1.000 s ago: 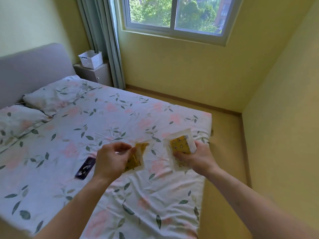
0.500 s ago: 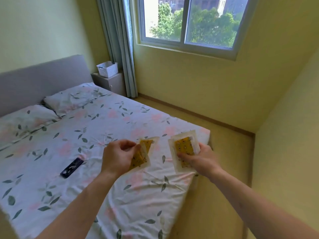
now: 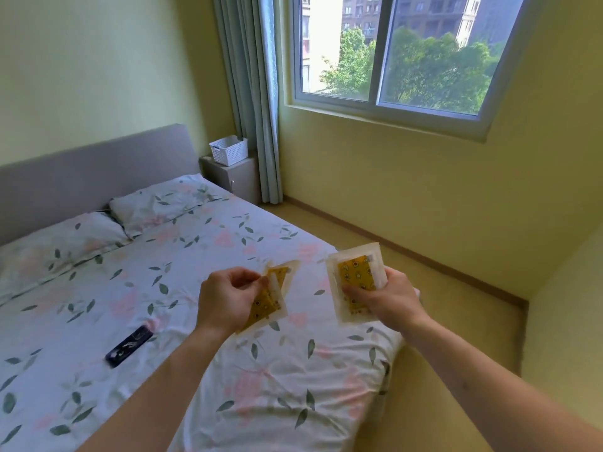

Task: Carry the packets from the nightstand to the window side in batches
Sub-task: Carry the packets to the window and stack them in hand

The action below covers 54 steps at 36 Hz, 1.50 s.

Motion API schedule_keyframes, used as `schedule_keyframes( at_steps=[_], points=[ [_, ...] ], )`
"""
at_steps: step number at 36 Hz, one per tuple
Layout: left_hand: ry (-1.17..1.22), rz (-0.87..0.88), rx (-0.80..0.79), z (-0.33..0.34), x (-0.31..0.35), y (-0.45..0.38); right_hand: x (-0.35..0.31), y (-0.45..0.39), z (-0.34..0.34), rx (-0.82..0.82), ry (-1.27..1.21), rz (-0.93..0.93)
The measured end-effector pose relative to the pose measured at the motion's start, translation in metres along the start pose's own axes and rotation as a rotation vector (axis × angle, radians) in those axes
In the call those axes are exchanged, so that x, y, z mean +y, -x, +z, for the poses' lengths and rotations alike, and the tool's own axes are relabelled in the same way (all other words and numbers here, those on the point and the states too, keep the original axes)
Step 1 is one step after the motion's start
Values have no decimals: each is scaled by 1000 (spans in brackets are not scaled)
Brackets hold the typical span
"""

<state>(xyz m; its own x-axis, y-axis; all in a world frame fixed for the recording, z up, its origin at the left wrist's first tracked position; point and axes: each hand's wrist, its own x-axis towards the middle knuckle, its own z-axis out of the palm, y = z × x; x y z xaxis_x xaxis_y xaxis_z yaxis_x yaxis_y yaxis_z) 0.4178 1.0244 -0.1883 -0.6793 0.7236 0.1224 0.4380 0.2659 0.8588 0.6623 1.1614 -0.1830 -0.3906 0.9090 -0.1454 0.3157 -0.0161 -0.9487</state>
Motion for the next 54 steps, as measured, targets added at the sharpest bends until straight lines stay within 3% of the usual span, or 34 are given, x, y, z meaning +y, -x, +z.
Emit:
schedule_keyframes(
  at_steps=[14, 26, 38, 54],
  points=[
    [-16, 139, -181, 222, 136, -155, 6, -176, -190, 153, -26, 12],
    [-9, 74, -90, 391, 218, -223, 38, -354, -343, 7, -43, 13],
    [-14, -16, 45, 484, 270, -326, 21, -524, -410, -143, -68, -45],
    [30, -9, -12, 685, 327, -536, 15, -765, -539, -85, -6, -41]
  ],
)
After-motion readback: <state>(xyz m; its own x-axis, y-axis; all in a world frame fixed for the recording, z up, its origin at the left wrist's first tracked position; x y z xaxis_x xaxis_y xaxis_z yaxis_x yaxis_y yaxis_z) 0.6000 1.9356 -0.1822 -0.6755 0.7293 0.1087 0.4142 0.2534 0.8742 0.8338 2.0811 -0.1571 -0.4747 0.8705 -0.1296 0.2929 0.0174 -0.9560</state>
